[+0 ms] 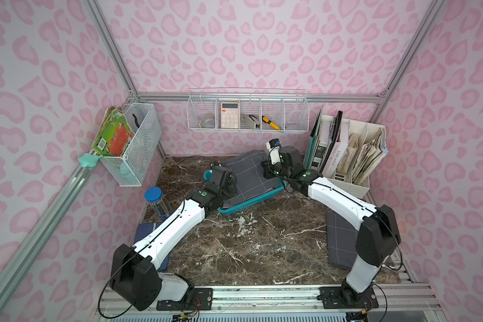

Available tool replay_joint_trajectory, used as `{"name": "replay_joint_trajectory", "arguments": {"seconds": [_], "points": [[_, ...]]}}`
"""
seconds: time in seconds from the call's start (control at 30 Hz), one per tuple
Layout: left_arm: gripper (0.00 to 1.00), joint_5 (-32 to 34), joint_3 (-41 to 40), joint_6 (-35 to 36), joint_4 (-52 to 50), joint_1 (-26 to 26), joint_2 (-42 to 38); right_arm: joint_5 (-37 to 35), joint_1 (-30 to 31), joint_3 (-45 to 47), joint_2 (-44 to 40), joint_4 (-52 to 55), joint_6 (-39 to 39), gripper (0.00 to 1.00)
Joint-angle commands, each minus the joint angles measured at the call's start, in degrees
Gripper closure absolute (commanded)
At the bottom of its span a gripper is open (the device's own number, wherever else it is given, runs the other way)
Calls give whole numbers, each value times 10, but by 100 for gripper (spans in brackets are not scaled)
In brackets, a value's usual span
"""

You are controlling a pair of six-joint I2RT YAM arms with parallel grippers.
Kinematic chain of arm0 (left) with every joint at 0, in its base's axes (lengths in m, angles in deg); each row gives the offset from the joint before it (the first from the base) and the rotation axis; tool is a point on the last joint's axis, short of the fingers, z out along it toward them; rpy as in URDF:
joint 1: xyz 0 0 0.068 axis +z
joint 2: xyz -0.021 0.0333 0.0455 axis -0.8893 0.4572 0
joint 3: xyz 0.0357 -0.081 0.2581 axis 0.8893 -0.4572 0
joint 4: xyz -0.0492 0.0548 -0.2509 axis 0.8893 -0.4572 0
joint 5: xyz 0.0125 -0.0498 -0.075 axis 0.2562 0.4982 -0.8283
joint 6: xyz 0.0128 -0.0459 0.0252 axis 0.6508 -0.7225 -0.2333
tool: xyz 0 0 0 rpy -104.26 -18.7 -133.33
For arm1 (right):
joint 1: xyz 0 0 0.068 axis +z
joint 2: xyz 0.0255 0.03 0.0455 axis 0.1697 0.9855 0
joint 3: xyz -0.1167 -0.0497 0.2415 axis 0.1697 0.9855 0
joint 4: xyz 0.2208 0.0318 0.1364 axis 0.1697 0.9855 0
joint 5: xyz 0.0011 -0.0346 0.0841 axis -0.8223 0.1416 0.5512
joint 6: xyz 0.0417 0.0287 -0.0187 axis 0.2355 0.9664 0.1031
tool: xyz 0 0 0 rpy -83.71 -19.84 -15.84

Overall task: Put the folded pillowcase in the basket
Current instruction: Place the pillowcase in the basket.

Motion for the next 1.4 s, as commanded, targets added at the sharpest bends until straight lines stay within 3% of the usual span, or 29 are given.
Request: {"name": "replay_joint_trajectory", "arguments": {"seconds": [0.0,0.2,0.4,0.8,0.87,1.0,1.2,1.37], "points": [[100,-26,15,-5,-2,23,34,17,-10,-53,46,28,-5,100],[100,-65,18,-22,23,62,105,31,-22,-121,127,70,-10,100],[100,-70,13,-32,30,69,139,36,-28,-167,188,126,-14,100],[100,-70,11,-39,21,80,185,29,-30,-195,248,139,-14,100],[95,-69,15,-39,14,80,184,28,-29,-208,255,148,-17,100],[74,-72,12,-40,5,80,169,29,-29,-243,272,179,-20,82],[47,-95,19,-57,-30,80,125,42,-19,-227,225,170,-32,43],[32,-89,19,-60,-64,80,53,7,-8,-196,150,172,-45,33]]}}
